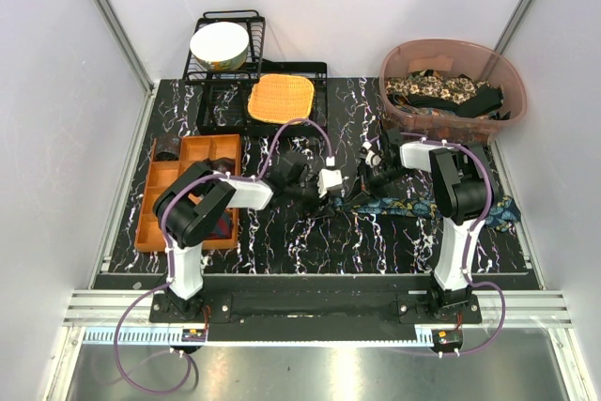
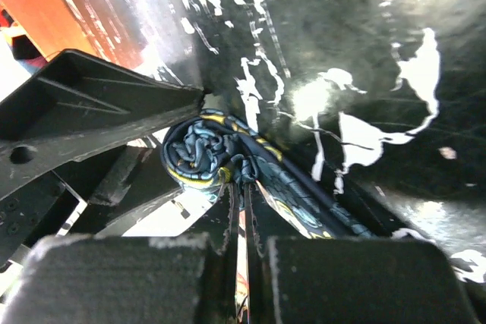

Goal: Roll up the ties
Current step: Roll the tie at the center of the board.

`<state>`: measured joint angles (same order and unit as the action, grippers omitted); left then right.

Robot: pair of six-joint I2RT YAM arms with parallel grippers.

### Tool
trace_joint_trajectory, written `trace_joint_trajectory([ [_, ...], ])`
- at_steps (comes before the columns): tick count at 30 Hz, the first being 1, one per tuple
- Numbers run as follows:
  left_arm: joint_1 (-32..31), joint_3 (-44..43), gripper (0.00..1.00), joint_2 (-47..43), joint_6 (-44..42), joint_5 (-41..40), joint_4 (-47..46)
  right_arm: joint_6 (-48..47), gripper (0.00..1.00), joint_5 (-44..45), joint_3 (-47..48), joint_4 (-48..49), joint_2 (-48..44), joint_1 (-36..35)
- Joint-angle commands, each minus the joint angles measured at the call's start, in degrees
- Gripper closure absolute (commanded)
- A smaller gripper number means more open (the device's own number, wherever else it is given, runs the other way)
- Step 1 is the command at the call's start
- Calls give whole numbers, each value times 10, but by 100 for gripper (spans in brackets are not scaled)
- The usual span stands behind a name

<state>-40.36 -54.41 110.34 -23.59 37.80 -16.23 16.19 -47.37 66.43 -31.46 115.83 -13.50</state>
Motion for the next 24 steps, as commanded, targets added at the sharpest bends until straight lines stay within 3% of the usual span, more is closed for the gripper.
trace_joint_trajectory([
  [1, 5, 40, 43, 13, 37, 58, -93, -32, 100, 117, 12, -26, 33, 0],
  [5, 5, 65, 42, 43, 82, 78, -228, -40, 100, 137, 19, -40, 42, 0],
  [11, 1, 65, 42, 91, 116, 90, -333, -48, 100, 146, 25, -49, 57, 0],
  [16, -8, 65, 46, 108, 109, 83, -349, -51, 100, 142, 26, -53, 65, 0],
  [19, -10, 71, 43, 106, 90, 80, -350, -54, 100, 142, 28, -55, 68, 0],
  [24, -13, 63, 43, 100, 52, 81, -300, -61, 100, 142, 31, -58, 73, 0],
])
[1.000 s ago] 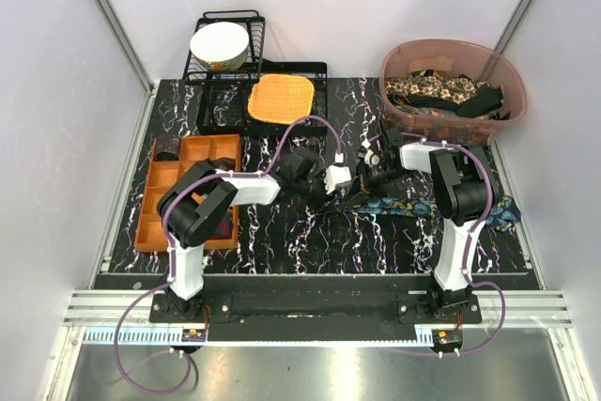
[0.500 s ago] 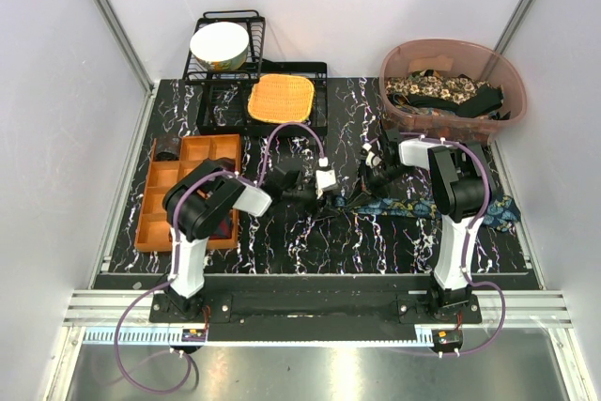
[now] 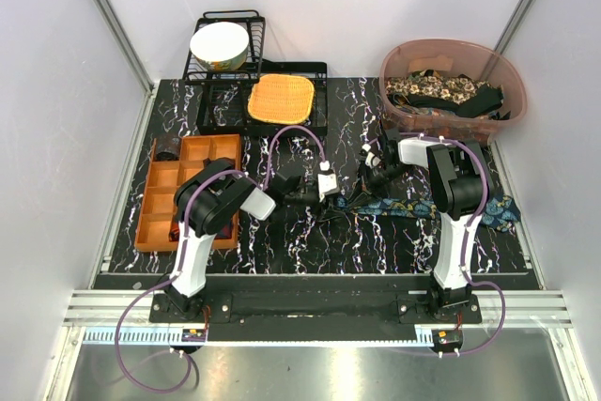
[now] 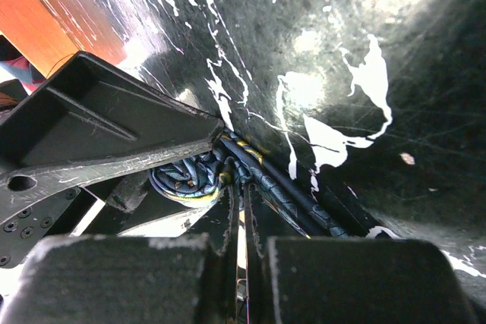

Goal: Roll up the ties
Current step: Roll the tie at the center of the board.

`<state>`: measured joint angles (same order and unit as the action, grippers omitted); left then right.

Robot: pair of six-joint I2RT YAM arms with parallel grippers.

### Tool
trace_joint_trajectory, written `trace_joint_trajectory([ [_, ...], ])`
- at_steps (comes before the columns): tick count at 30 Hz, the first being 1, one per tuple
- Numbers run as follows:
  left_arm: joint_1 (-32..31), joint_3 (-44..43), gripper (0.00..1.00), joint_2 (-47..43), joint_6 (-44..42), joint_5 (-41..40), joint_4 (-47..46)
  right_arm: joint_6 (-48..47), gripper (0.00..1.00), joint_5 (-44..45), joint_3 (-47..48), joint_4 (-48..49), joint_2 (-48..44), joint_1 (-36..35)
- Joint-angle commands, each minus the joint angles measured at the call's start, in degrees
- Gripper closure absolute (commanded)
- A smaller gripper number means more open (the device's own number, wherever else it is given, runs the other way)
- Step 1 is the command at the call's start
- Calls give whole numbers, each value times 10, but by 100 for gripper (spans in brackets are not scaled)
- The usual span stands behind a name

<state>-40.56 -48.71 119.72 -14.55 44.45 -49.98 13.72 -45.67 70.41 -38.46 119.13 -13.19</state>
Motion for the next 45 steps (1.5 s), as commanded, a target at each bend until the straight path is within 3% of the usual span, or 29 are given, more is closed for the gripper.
trace_joint_trajectory([
  [1, -11, 6, 44, 1, -43, 18, 48, -36, 100, 124, -6, 11, 41, -3],
  [5, -14, -11, 55, -4, -87, 20, 121, -46, 100, 111, 0, 6, 47, -3],
  [6, -16, -21, 63, -5, -93, 17, 137, -47, 100, 109, 1, 6, 47, -3],
  [10, -25, -42, 79, -12, -114, -7, 220, -51, 100, 96, 5, 4, 45, -4],
  [12, -27, -62, 83, -17, -112, -18, 256, -56, 100, 80, 8, -1, 42, -4],
  [16, -29, -103, 90, -30, -125, -66, 403, -70, 83, 56, 14, -15, -3, -3],
  [19, -37, -121, 91, -40, -148, -102, 477, -80, 68, 38, 10, -27, -47, 2],
  [20, -39, -126, 91, -38, -153, -111, 495, -83, 58, 31, 7, -31, -57, 4],
  [24, -45, -168, 91, -24, -153, -156, 573, -96, 45, 15, -5, -33, -90, 11],
  [31, -53, -199, 90, -9, -153, -194, 644, -67, 44, -43, -24, 21, -80, 8],
  [38, -56, -207, 89, -3, -152, -205, 655, -40, 47, -101, -26, 58, -88, 9],
  [45, -57, -205, 89, 3, -156, -205, 655, -26, 46, -105, -31, 60, -105, 15],
])
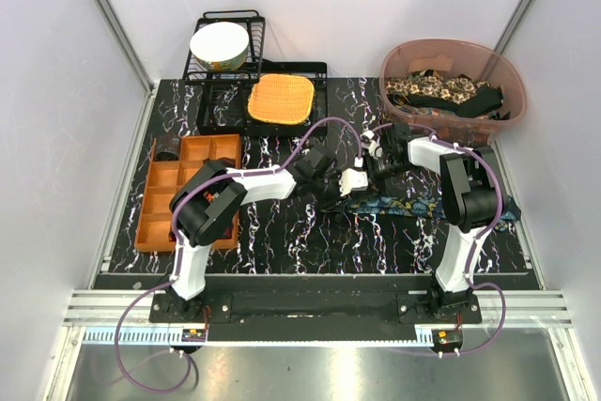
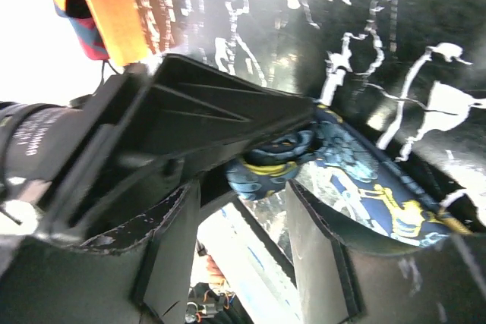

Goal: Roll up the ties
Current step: Roll the tie at the center of the board.

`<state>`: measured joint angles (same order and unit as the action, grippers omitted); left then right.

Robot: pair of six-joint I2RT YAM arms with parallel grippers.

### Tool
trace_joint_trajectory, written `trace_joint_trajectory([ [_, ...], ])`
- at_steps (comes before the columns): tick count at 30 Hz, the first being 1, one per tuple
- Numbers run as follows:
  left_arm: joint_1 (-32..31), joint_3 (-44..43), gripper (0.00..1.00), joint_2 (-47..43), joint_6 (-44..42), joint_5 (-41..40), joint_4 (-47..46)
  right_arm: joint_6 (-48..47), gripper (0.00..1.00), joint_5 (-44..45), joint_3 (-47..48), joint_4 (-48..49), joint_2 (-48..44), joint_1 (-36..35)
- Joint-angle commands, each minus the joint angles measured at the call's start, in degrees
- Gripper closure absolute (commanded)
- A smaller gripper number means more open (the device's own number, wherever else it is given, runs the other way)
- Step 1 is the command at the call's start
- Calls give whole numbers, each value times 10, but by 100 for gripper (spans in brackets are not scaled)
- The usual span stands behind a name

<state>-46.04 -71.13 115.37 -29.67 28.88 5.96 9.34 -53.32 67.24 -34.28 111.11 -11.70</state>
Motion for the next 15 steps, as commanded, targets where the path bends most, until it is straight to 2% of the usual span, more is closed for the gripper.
trace_joint_trajectory([
  [1, -1, 20, 89, 47, -4, -51, 96, 17, 46, -19, 0, 23, -20, -2],
  [6, -2, 21, 87, 40, 0, -50, 99, -1, 59, 19, 4, 18, 11, -24],
  [12, -2, 22, 86, 42, 3, -44, 100, -15, 62, 30, 10, 1, 28, -24],
  [14, -2, 22, 86, 41, 2, -43, 98, -16, 76, 40, 10, 0, 31, -25],
  [15, -2, 22, 86, 41, 4, -41, 97, -22, 88, 48, 11, -2, 32, -25],
])
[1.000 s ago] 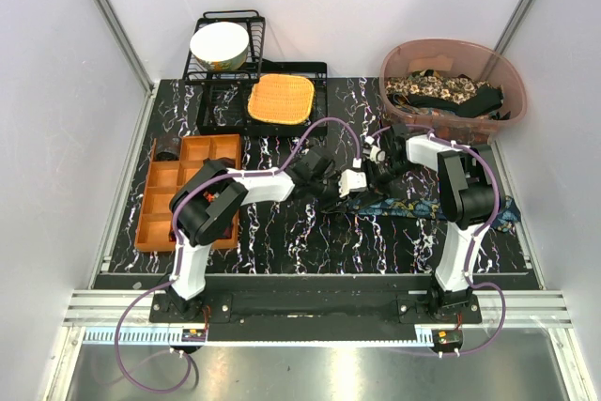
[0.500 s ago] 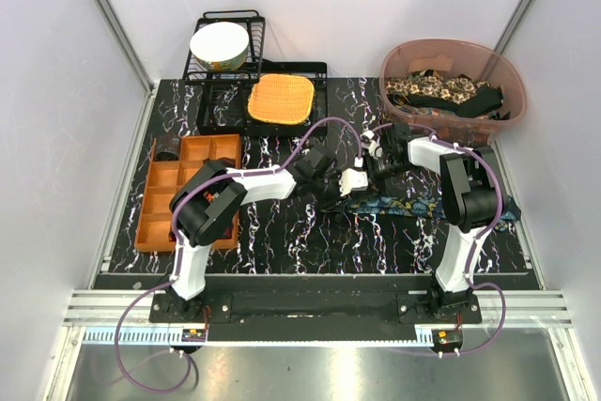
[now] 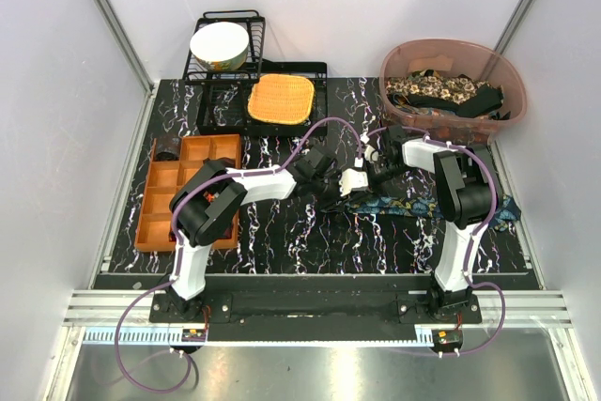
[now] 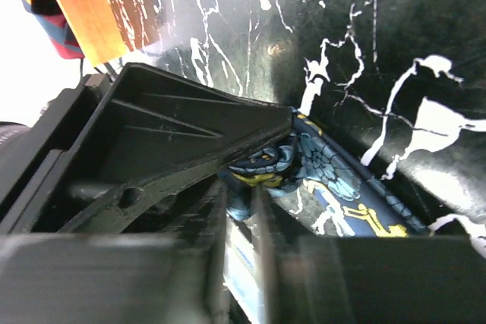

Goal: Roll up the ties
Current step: Roll the tie at the center of the board.

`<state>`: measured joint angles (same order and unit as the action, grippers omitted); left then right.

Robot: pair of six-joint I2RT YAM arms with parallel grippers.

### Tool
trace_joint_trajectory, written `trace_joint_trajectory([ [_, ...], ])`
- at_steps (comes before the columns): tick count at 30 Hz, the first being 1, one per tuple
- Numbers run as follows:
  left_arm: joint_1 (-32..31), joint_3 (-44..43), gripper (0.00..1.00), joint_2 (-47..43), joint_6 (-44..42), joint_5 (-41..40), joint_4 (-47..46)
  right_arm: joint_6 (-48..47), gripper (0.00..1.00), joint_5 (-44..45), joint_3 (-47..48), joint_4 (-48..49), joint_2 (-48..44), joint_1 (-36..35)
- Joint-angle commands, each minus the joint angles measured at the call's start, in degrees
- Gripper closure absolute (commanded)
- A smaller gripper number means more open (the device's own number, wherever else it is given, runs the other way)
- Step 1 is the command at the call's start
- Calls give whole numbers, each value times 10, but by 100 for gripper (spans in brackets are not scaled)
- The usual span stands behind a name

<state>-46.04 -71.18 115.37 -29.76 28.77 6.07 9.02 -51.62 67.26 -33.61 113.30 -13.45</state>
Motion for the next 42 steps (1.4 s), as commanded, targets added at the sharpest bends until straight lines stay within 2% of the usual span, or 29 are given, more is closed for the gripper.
trace_joint_trajectory([
  [1, -2, 24, 85, 41, 4, -39, 96, -22, 96, 47, 13, -16, 12, -7],
  [2, -1, 25, 85, 39, 4, -38, 94, -24, 100, 56, 16, -21, 15, -5],
  [5, 6, 33, 82, 36, 8, -27, 77, -26, 100, 89, 16, -29, 21, 6],
  [10, 28, 58, 66, 28, 19, 40, 31, -25, 100, 125, 17, -37, 32, 7],
  [11, 34, 65, 59, 21, 23, 50, -6, -24, 100, 129, 17, -37, 38, 7],
  [14, 41, 92, 52, 9, 38, 85, -81, -24, 100, 146, 16, -39, 46, 7],
  [22, 47, 147, 43, 23, 113, 154, -272, -28, 100, 205, 22, -53, 55, 7],
  [24, 50, 168, 40, 27, 138, 173, -355, -30, 100, 223, 27, -56, 58, 7],
  [27, 51, 205, 24, 37, 178, 183, -459, -31, 100, 243, 29, -56, 61, 7],
  [28, 51, 206, 23, 49, 187, 189, -494, -31, 100, 245, 30, -57, 66, 7],
  [31, 50, 199, 23, 71, 211, 185, -525, -32, 100, 245, 30, -52, 73, 7],
  [36, 46, 181, 30, 92, 217, 168, -537, -38, 100, 230, 28, -50, 76, 5],
  [39, 36, 172, 44, 90, 193, 151, -506, -42, 100, 216, 31, -53, 75, 2],
  [40, 35, 170, 52, 89, 185, 149, -483, -44, 100, 212, 36, -56, 74, 1],
  [42, 33, 168, 61, 83, 162, 139, -461, -47, 100, 199, 38, -65, 69, 1],
])
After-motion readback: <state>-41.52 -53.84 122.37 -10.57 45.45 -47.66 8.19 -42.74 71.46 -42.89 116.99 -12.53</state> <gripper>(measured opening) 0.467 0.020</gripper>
